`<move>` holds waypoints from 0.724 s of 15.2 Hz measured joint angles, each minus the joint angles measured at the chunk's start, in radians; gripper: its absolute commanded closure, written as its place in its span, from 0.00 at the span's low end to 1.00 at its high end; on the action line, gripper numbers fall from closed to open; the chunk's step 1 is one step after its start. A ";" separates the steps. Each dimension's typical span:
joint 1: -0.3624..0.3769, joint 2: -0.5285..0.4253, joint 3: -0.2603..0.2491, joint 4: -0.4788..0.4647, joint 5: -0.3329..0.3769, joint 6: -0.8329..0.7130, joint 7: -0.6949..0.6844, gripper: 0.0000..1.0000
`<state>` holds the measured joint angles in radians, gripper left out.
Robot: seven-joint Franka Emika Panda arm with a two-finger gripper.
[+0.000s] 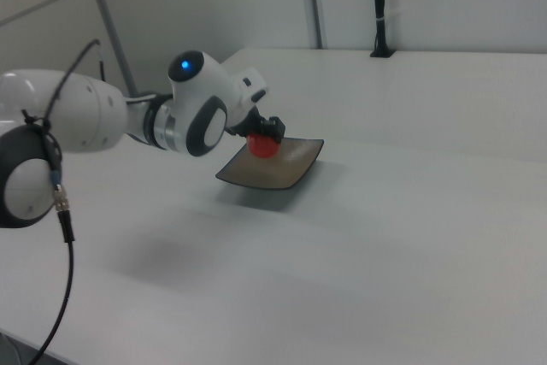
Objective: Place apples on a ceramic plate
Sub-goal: 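Lower the apple onto the plate centre and open the gripper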
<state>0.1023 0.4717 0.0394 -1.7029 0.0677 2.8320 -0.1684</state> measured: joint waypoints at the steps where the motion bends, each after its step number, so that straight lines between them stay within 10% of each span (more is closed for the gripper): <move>1: 0.001 0.026 0.000 0.012 0.000 0.015 0.000 0.95; 11: 0.021 0.207 0.005 0.144 0.000 0.066 -0.001 0.76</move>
<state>0.1228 0.6789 0.0440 -1.5589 0.0677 2.8985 -0.1689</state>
